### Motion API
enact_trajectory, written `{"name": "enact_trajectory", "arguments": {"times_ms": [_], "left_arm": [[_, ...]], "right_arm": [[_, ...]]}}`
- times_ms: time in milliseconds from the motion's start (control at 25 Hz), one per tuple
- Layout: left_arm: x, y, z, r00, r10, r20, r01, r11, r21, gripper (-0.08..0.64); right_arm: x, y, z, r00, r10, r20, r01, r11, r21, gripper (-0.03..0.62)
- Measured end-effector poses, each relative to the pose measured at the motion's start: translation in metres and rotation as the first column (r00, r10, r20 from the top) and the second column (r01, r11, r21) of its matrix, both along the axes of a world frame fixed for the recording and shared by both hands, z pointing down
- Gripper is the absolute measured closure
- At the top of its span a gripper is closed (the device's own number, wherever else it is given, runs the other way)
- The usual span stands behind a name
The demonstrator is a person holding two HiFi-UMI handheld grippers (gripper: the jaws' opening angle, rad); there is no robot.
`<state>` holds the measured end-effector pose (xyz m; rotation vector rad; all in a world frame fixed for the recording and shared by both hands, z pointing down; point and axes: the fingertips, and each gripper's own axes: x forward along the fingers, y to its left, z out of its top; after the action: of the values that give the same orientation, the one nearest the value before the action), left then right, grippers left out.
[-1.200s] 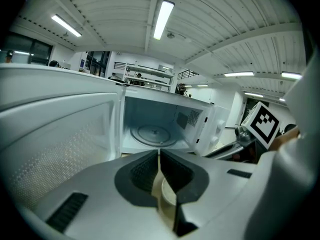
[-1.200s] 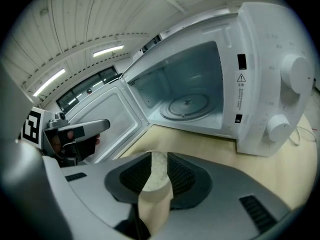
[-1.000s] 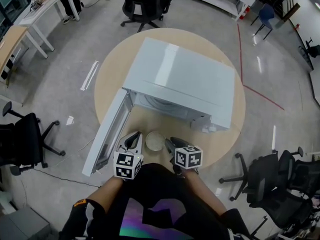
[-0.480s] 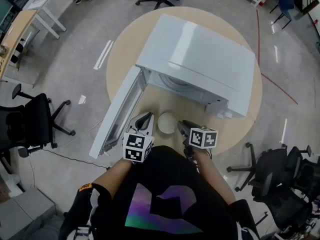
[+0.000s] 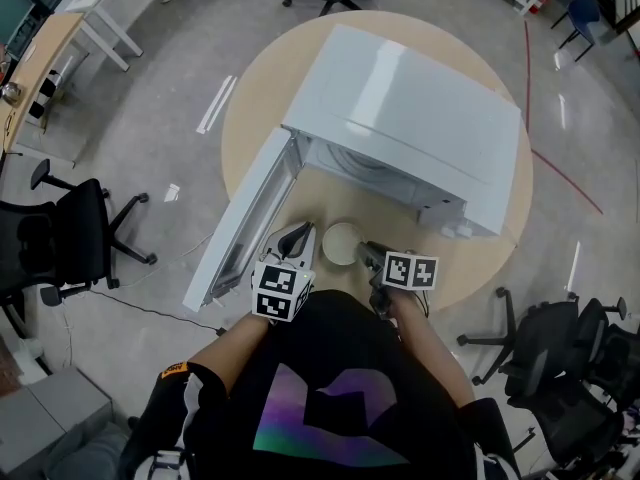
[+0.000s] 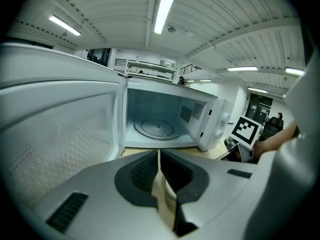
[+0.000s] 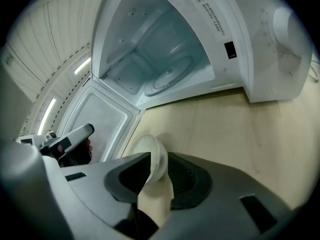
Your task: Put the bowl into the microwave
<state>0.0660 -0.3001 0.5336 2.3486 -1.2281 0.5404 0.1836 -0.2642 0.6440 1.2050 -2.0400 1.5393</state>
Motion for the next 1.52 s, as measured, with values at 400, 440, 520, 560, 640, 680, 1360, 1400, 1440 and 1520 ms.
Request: {"name": "enact_trajectory", "arguments": {"times_ms": [400, 440, 520, 560, 640, 680, 1360, 1400, 1440, 1520], "left_arm": [[-0.004, 0.001, 0.000, 1.000, 0.000, 0.008, 0.000, 1.000, 0.002, 0.511], [-0.004, 0.001, 0.000, 1.000, 0.001, 0.009, -0.001, 1.000, 0.002, 0.511], [-0.004, 0.001, 0.000, 1.000, 0.004, 0.011, -0.004, 1.000, 0.002, 0.512], [-0.004, 0.001, 0.000, 1.000, 0.005, 0.012, -0.005, 1.000, 0.002, 0.511], [-0.005, 0.001, 0.000, 1.000, 0.007, 0.013, -0.007, 1.000, 0.003, 0.512], [-0.005, 0.001, 0.000, 1.000, 0.008, 0.014, -0.008, 1.000, 0.003, 0.511], [-0.005, -0.008, -0.008, 1.000, 0.009, -0.004, -0.009, 1.000, 0.021, 0.512], [-0.004, -0.009, -0.009, 1.000, 0.009, -0.006, -0.008, 1.000, 0.023, 0.512], [-0.002, -0.011, -0.009, 1.000, 0.008, -0.009, -0.008, 1.000, 0.025, 0.511], [0.000, -0.015, -0.011, 1.000, 0.008, -0.016, -0.008, 0.999, 0.031, 0.511]], "right_arm": [[-0.009, 0.000, 0.011, 0.985, 0.085, 0.150, -0.071, 0.993, -0.098, 0.500], [-0.010, 0.000, 0.012, 0.980, 0.102, 0.170, -0.084, 0.990, -0.110, 0.500], [-0.011, 0.000, 0.013, 0.972, 0.128, 0.196, -0.104, 0.986, -0.128, 0.500], [-0.011, 0.000, 0.013, 0.968, 0.141, 0.206, -0.114, 0.984, -0.136, 0.500], [-0.011, -0.001, 0.013, 0.960, 0.168, 0.224, -0.137, 0.980, -0.146, 0.508], [-0.011, -0.002, 0.012, 0.958, 0.176, 0.228, -0.145, 0.978, -0.147, 0.520], [0.003, -0.054, -0.055, 0.864, 0.365, 0.346, -0.366, 0.928, -0.066, 0.534], [0.004, -0.057, -0.059, 0.859, 0.373, 0.351, -0.376, 0.924, -0.063, 0.534], [0.005, -0.060, -0.063, 0.853, 0.380, 0.356, -0.385, 0.921, -0.061, 0.534], [0.005, -0.066, -0.068, 0.846, 0.390, 0.363, -0.398, 0.916, -0.057, 0.534]]}}
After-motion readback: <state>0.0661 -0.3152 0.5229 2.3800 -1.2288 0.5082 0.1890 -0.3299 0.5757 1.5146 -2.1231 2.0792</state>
